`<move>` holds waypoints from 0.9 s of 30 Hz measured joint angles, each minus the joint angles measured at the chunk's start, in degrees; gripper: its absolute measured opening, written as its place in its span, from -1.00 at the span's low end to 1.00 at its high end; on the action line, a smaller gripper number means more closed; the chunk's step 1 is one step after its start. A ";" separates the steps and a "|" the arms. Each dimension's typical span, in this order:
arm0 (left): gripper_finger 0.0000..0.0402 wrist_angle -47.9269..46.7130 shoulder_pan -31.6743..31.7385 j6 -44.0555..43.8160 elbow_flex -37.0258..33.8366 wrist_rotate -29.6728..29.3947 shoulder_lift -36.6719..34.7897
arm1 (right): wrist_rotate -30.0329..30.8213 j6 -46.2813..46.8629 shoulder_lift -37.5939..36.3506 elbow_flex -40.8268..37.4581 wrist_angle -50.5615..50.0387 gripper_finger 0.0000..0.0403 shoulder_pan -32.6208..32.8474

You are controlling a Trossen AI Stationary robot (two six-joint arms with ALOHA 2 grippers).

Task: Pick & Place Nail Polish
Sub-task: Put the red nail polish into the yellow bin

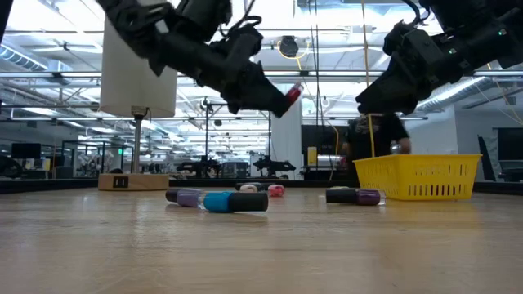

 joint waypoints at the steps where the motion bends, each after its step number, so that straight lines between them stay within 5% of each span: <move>1: -0.81 3.75 -0.05 0.06 -1.12 1.44 0.02 | 0.03 -0.04 0.00 0.01 0.36 -0.01 0.00; 5: -0.81 15.61 -0.48 0.36 -3.35 5.65 -0.05 | 0.09 -1.80 0.02 -0.02 3.49 -0.01 0.00; 17: -0.81 21.12 -2.52 6.48 -3.44 5.01 -0.01 | -2.88 -5.86 6.06 -6.92 33.51 0.00 -0.01; 27: -0.81 21.54 -1.93 6.88 -3.44 4.10 -0.03 | -9.03 -8.33 15.23 -6.85 50.61 0.37 0.39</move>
